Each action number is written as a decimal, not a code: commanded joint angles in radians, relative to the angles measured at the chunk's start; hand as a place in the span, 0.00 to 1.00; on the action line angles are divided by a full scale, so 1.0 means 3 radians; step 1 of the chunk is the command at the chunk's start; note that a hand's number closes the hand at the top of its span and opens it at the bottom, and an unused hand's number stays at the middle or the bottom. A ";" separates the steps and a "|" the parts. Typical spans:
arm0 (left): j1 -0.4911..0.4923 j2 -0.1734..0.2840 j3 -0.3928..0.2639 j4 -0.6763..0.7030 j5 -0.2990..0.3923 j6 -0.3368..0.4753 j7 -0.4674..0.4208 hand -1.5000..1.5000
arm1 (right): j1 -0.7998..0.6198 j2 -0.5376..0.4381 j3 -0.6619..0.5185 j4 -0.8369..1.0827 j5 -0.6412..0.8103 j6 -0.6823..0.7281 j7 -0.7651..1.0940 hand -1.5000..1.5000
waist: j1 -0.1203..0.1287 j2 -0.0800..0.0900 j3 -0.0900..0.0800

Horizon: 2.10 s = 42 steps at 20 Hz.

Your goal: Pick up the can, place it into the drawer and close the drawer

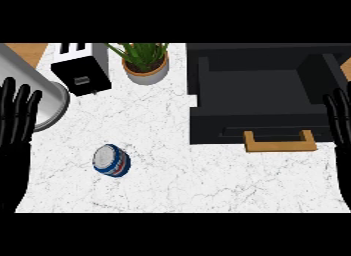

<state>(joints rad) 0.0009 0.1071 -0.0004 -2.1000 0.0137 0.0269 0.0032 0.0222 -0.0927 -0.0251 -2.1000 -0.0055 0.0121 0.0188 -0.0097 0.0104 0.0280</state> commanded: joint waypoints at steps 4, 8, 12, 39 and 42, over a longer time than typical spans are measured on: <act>-0.0035 0.0335 -0.0033 -0.0086 0.0842 -0.0833 0.0054 0.00 | 0.0015 0.0019 0.0011 0.0086 -0.0083 0.0076 -0.0084 0.00 | 0.0033 -0.0036 -0.0095; 0.0323 0.0607 -0.0155 0.0106 0.0767 -0.0975 0.0602 0.00 | 0.0241 0.0165 -0.0160 0.0211 0.0036 -0.0307 0.0418 0.00 | 0.0022 -0.0027 -0.0092; 0.0584 0.0802 0.0095 -0.0133 0.1179 -0.1196 0.0779 0.00 | 0.0390 0.0023 -0.0311 0.0028 -0.0057 -0.0226 0.0612 0.00 | 0.0042 -0.0043 -0.0094; 0.0594 0.0709 0.0905 -0.0049 0.2532 -0.1387 0.1680 0.00 | 0.1360 -0.0053 -0.1339 0.0001 -0.1015 0.0908 -0.0096 0.00 | 0.0012 -0.0039 -0.0093; 0.0254 0.0639 0.0676 0.0041 0.2339 -0.1015 0.1913 0.00 | 0.1005 -0.0135 -0.1311 -0.0033 -0.0954 0.0699 0.0269 0.00 | 0.0020 -0.0034 -0.0093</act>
<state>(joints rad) 0.1277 0.3279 0.2398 -2.1202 0.7331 -0.3278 0.5374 0.3674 -0.1241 -0.3988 -2.1454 -0.2993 0.2261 0.0843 -0.0060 -0.0008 0.0000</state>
